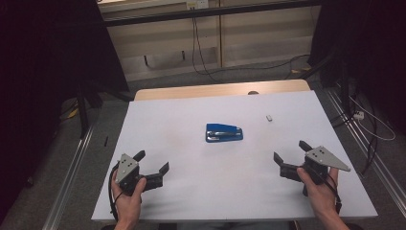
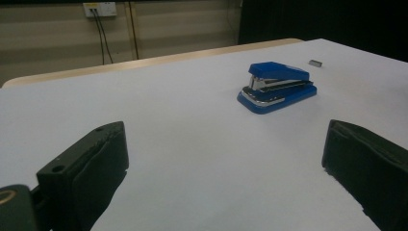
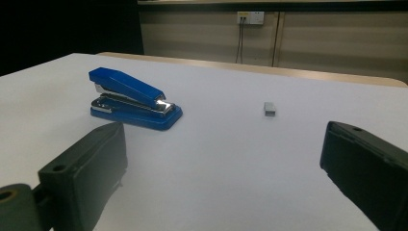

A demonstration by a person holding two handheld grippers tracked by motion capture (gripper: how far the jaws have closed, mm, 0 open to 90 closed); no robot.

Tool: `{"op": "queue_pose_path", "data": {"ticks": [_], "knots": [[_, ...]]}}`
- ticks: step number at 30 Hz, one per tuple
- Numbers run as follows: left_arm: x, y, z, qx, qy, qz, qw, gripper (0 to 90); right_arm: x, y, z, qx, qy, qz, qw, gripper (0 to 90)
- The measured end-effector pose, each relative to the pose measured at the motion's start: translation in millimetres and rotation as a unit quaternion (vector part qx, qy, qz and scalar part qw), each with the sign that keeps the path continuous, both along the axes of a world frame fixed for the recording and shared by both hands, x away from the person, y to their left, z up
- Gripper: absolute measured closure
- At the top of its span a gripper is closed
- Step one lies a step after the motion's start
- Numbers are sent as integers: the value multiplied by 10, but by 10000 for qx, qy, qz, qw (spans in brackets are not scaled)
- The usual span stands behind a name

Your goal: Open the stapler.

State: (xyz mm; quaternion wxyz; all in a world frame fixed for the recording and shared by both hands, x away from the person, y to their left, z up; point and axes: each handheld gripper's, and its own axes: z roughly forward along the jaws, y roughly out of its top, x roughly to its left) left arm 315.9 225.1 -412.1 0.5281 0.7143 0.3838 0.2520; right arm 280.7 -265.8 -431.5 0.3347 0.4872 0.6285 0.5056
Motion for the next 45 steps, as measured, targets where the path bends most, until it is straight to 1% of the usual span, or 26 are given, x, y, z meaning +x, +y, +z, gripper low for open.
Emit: {"op": "queue_pose_path", "data": {"ticks": [1,3,5,6,11,14,16,17,19,22,24,27,28,29,31,34,36,37,40,41,42,43,44,45], "knots": [[0,0,0,0,0,0,10000,25,0,0,0,0,0,0,10000,23],[4,-4,-2,81,17,-52,10000,25,8,5,-1,-26,4,9,10000,23],[7,-9,-6,63,47,-70,9999,25,13,13,-7,-27,3,37,10000,23],[9,-10,-7,69,63,-63,9999,25,14,20,-10,-20,40,74,10000,22],[31,-24,-21,143,164,-112,9997,30,24,32,-16,-1,73,186,9998,22],[67,-52,-30,224,220,-216,9993,32,32,42,-17,-57,82,191,9998,20],[99,-66,-43,226,289,-268,9990,34,51,40,-27,-130,125,177,9997,18],[111,-71,-50,249,282,-277,9989,35,63,34,-35,-128,152,186,9996,18],[126,-88,-63,277,330,-257,9987,35,80,28,-44,-97,189,195,9996,18],[116,-105,-61,264,309,-286,9988,49,93,39,-38,-80,163,238,9996,18],[99,-119,-54,308,286,-300,9987,49,97,55,-30,-24,157,323,9994,16],[85,-138,-57,325,261,-365,9985,44,99,100,-23,-42,150,388,9991,10],[77,-147,-52,388,262,-337,9983,39,100,113,-22,-54,133,392,9991,10],[75,-151,-49,390,285,-363,9982,36,101,133,-21,-64,109,417,9990,10],[79,-162,-47,357,337,-454,9978,36,98,161,-16,-89,97,341,9993,8],[106,-195,-62,400,353,-478,9974,38,109,194,-10,-123,18,367,9992,13],[134,-219,-74,371,365,-515,9973,44,124,210,-12,-51,52,449,9990,16],[141,-227,-74,408,369,-515,9972,47,139,221,-18,-55,46,504,9987,21],[177,-270,-78,372,371,-504,9973,50,163,235,-8,-5,-74,533,9985,26],[190,-283,-80,364,372,-510,9973,50,172,237,-9,26,-67,561,9984,25],[209,-305,-86,366,359,-585,9970,50,176,241,-14,33,-32,586,9983,25],[216,-320,-88,404,343,-578,9969,50,181,254,-26,-1,13,643,9979,25],[234,-357,-95,491,336,-597,9964,50,185,274,-34,-81,45,749,9971,19],[234,-357,-95,491,336,-597,9964,50,185,274,-34,-81,45,749,9971,19]]}}
